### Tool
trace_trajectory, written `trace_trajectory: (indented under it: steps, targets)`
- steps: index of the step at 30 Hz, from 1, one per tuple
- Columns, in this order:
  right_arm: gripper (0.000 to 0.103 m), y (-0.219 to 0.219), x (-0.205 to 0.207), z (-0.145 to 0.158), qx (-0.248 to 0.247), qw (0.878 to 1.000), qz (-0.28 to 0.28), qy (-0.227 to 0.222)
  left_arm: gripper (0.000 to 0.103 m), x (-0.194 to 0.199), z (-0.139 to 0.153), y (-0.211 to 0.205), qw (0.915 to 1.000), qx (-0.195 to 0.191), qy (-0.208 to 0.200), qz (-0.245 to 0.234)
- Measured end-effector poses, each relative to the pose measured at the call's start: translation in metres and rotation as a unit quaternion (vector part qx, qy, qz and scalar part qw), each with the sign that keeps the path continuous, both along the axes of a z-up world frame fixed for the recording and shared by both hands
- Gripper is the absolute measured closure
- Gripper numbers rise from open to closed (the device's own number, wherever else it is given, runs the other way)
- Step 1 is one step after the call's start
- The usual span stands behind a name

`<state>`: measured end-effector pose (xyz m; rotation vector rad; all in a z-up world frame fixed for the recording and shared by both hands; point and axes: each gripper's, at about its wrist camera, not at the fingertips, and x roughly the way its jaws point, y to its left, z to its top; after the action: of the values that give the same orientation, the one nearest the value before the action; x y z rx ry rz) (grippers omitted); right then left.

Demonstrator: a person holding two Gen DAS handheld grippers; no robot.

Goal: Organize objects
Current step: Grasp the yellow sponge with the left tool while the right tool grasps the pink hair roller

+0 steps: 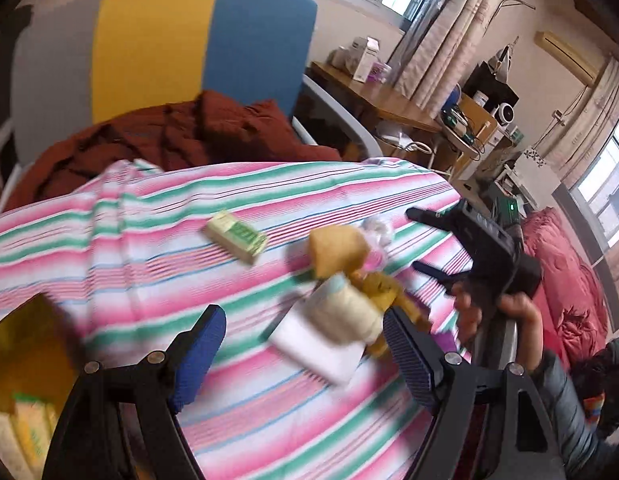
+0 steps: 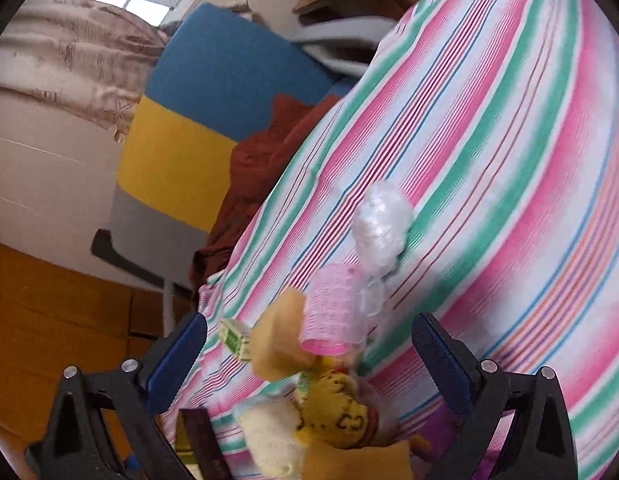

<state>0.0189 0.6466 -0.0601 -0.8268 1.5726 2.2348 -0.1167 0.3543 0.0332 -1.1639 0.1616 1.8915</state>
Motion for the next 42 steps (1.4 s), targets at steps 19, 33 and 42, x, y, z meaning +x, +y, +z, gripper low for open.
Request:
trace_trajectory:
  steps: [19, 33, 42]
  targets:
    - [0.0, 0.009, 0.005, -0.02, -0.083, 0.995, -0.044, 0.035, 0.004, -0.049, -0.075, 0.153, 0.991, -0.049, -0.122, -0.026]
    - [0.0, 0.013, -0.011, -0.026, -0.053, 0.998, -0.018, -0.002, 0.041, -0.054, -0.106, 0.126, 0.9865, -0.03, -0.16, -0.02]
    - [0.016, 0.003, -0.023, -0.028, -0.053, 0.998, 0.041, 0.008, 0.042, -0.036, -0.075, 0.118, 0.9931, 0.025, -0.104, -0.049]
